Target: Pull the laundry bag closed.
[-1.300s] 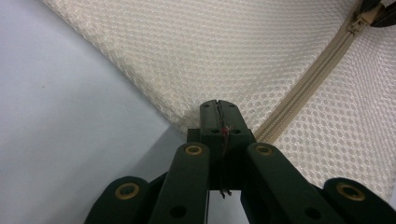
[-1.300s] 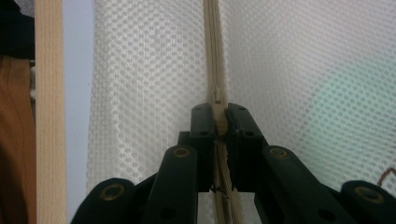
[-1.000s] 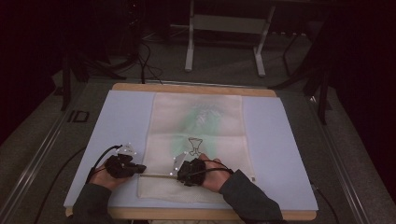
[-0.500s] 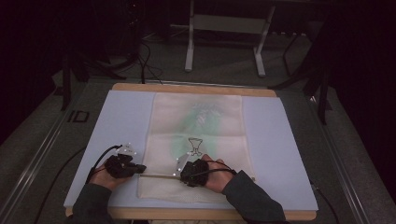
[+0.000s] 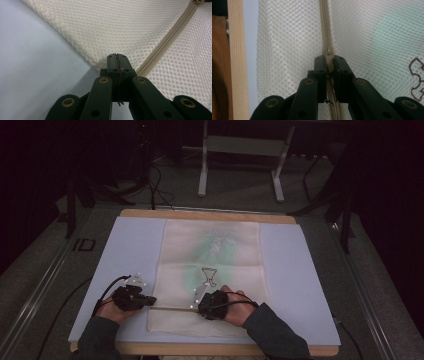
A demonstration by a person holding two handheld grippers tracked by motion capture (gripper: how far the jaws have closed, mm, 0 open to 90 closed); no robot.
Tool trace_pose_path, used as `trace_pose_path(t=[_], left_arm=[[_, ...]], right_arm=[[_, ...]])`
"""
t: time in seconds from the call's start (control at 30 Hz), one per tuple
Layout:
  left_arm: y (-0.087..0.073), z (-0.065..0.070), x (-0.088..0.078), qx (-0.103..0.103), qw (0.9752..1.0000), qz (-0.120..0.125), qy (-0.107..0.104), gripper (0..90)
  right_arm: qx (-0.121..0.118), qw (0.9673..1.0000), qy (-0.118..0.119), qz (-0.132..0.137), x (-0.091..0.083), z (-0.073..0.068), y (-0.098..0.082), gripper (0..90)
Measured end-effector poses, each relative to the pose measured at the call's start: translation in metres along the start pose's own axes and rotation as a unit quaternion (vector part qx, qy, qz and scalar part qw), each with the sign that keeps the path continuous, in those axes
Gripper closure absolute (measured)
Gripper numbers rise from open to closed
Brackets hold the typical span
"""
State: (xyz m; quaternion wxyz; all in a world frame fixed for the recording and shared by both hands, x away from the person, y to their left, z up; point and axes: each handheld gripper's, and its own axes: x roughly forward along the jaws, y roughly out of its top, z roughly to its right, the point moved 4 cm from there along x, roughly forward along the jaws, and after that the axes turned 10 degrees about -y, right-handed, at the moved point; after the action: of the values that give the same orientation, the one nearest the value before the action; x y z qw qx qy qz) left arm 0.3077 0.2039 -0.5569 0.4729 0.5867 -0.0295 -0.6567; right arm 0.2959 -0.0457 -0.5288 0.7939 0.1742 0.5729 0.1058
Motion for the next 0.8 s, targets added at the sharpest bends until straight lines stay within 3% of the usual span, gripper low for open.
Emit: trace_pose_path(t=[0.8], left_arm=[[0.000, 0.000, 0.000, -0.002, 1.0000, 0.001, -0.001, 90.0]], right_arm=[[0.009, 0.9999, -0.002, -0.011, -0.008, 0.003, -0.020, 82.2]])
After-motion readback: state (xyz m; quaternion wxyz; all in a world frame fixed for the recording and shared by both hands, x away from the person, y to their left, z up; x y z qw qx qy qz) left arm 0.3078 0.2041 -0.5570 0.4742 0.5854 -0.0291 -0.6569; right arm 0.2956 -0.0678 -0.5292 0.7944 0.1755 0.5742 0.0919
